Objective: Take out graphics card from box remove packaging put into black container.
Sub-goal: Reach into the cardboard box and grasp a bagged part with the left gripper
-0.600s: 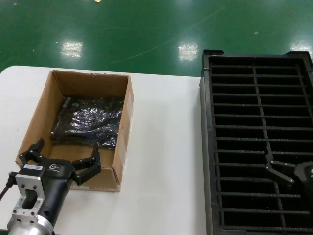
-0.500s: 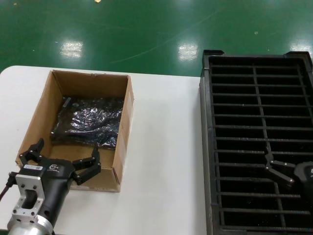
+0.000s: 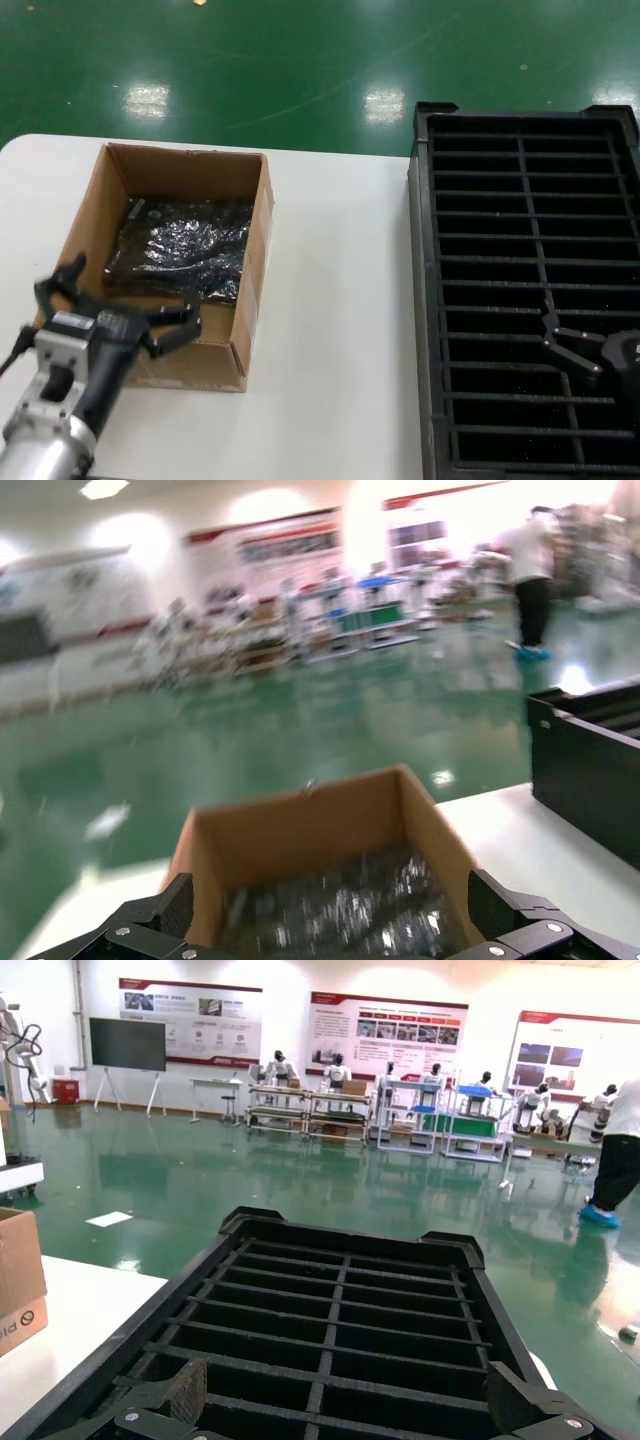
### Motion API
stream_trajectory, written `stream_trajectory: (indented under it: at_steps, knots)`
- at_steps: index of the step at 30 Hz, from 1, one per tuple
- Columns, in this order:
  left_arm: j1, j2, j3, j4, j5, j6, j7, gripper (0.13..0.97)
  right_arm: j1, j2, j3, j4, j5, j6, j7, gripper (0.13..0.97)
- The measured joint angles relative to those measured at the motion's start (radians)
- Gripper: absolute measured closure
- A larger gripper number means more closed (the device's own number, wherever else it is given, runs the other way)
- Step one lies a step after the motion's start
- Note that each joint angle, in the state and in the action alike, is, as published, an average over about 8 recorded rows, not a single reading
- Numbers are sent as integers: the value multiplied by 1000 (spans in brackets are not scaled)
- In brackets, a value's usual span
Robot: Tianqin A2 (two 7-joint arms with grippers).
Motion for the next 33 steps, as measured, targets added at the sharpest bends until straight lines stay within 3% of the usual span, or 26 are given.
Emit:
stream_trajectory:
  at_steps: [4, 7, 11, 15, 20, 24, 28, 33]
  knots:
    - [-65, -69, 24, 19, 56, 50, 66, 132, 0, 0, 0, 0, 0, 0, 0, 129]
    - [-141, -133, 55, 61, 120, 102, 113, 132, 0, 0, 0, 0, 0, 0, 0, 129]
    - [-262, -209, 113, 149, 232, 185, 147, 132, 0, 0, 0, 0, 0, 0, 0, 129]
    - [-402, -251, 186, 256, 372, 297, 147, 132, 0, 0, 0, 0, 0, 0, 0, 129]
    - [-582, -259, 281, 396, 551, 444, 121, 132, 0, 0, 0, 0, 0, 0, 0, 129]
    - [-688, -247, 340, 478, 659, 529, 103, 132, 0, 0, 0, 0, 0, 0, 0, 129]
    - [-751, -225, 377, 542, 726, 559, 105, 132, 0, 0, 0, 0, 0, 0, 0, 129]
    - [-791, -193, 406, 610, 763, 555, 130, 133, 0, 0, 0, 0, 0, 0, 0, 129]
